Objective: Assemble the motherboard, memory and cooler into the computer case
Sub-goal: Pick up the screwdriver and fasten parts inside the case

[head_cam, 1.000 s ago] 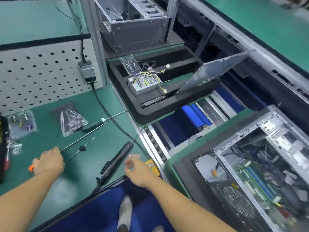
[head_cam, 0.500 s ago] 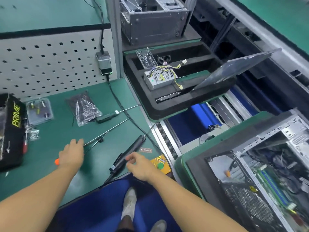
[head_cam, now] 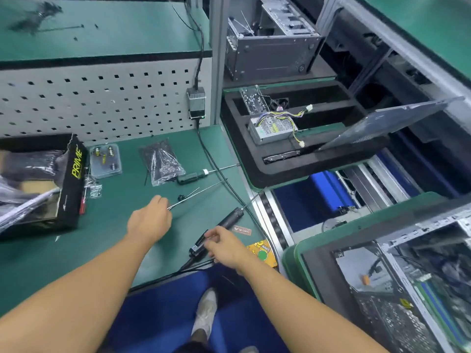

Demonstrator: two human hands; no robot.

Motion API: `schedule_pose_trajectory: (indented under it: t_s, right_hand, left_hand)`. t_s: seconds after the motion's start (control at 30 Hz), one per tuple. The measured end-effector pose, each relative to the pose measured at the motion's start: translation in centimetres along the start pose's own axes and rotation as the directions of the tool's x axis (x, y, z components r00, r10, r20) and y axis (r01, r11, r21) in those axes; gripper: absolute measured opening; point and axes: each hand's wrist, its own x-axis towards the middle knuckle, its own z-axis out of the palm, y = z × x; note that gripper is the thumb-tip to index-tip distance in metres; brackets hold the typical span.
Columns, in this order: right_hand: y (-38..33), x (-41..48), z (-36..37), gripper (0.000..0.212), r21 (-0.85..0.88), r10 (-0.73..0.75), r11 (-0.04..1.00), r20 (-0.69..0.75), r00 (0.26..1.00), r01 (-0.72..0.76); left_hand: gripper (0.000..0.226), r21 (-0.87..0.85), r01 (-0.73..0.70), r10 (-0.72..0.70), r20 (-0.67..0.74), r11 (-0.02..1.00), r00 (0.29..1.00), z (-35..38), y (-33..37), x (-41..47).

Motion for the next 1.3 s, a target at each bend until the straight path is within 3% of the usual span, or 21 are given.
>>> schedule_pose_trajectory:
  t_s: [0.2, 0.27, 0.3, 0.33, 0.4, 0.53, 0.6, 0.67, 0.73, 0.83, 0.93, 1.03, 1.13, 1.2, 1.3]
  right_hand:
    - [-1.3, -1.1, 0.2, 0.027, -0.001, -0.032, 0.999, 0.009, 0.999, 0.032]
    - [-1.6, -1.5, 0.3, 0.027, -0.003, -0.042, 0.999, 0.008, 0.999, 0.042]
    - [-1.8, -1.7, 0.5, 0.027, 0.002, -0.049, 0.999, 0.007, 0.999, 0.049]
    - [-1.9, -2.0, 0.5, 0.027, 0.010, -0.061, 0.998, 0.005, 0.998, 0.061]
    - [-2.2, -2.6, 0.6, 0.027, 0.052, -0.103, 0.993, -0.009, 0.995, 0.104]
    - [-2.8, -4.5, -0.8, 0.028, 0.219, -0.209, 0.951, -0.055, 0.976, 0.216]
    - [-2.6, -5.5, -2.7, 0.038, 0.297, -0.234, 0.921, -0.095, 0.967, 0.252]
    - [-2.1, -6.8, -5.5, 0.042, 0.359, -0.256, 0.884, -0.167, 0.952, 0.300]
    - [-1.4, -8.6, -8.6, 0.030, 0.401, -0.280, 0.836, -0.277, 0.919, 0.376]
    - [-0.3, -12.0, -13.8, 0.017, 0.278, -0.268, 0.852, -0.498, 0.825, 0.444]
    - [1.0, -16.0, -18.7, 0.024, 0.151, -0.249, 0.873, -0.679, 0.690, 0.463]
    - [1.8, -20.1, -22.2, 0.029, 0.033, -0.280, 0.890, -0.746, 0.604, 0.454]
    - [2.3, -24.1, -25.0, 0.021, -0.041, -0.276, 0.883, -0.852, 0.446, 0.468]
    - [2.5, -26.3, -26.3, 0.017, -0.062, -0.259, 0.854, -0.911, 0.320, 0.517]
    - [2.2, -29.1, -27.3, 0.013, -0.086, -0.201, 0.785, -0.972, 0.120, 0.614]
  left_hand:
    - [0.018, -0.186, 0.235, -0.226, 0.067, 0.954, 0.972, -1.9, 0.0, -1.7]
    - [0.020, -0.417, 0.349, -0.321, 0.138, 0.839, 0.937, -2.5, 0.2, -2.2]
    - [0.020, -0.594, 0.370, -0.320, 0.192, 0.714, 0.928, -2.8, 0.4, -2.4]
    - [0.018, -0.748, 0.377, -0.283, 0.259, 0.546, 0.923, -3.2, 0.7, -2.7]
    - [0.017, -0.891, 0.371, -0.129, 0.349, 0.261, 0.928, -4.1, 1.8, -3.6]
    - [0.015, -0.945, 0.321, 0.231, 0.301, -0.055, 0.925, -6.4, 6.8, -5.1]
    - [0.014, -0.940, 0.312, 0.363, 0.245, -0.137, 0.899, -7.6, 10.5, -5.5]
    - [0.013, -0.953, 0.274, 0.458, 0.187, -0.130, 0.869, -8.9, 14.6, -5.7]
    - [0.013, -0.973, 0.213, 0.532, 0.131, -0.095, 0.836, -10.3, 18.6, -5.8]
    - [0.025, -0.997, 0.065, 0.599, 0.033, -0.033, 0.800, -12.3, 25.0, -6.0]
    - [0.027, -0.998, 0.019, 0.541, -0.017, -0.061, 0.841, -13.4, 31.3, -6.4]
    - [0.058, -0.991, 0.066, 0.445, 0.006, -0.119, 0.896, -13.5, 36.2, -7.0]
    - [0.098, -0.989, 0.049, 0.471, -0.021, -0.137, 0.882, -13.4, 40.2, -8.2]
    - [0.085, -0.995, -0.043, 0.548, -0.085, -0.089, 0.832, -13.7, 42.3, -9.6]
    - [0.024, -0.938, -0.345, 0.661, -0.229, 0.047, 0.714, -15.1, 44.9, -11.3]
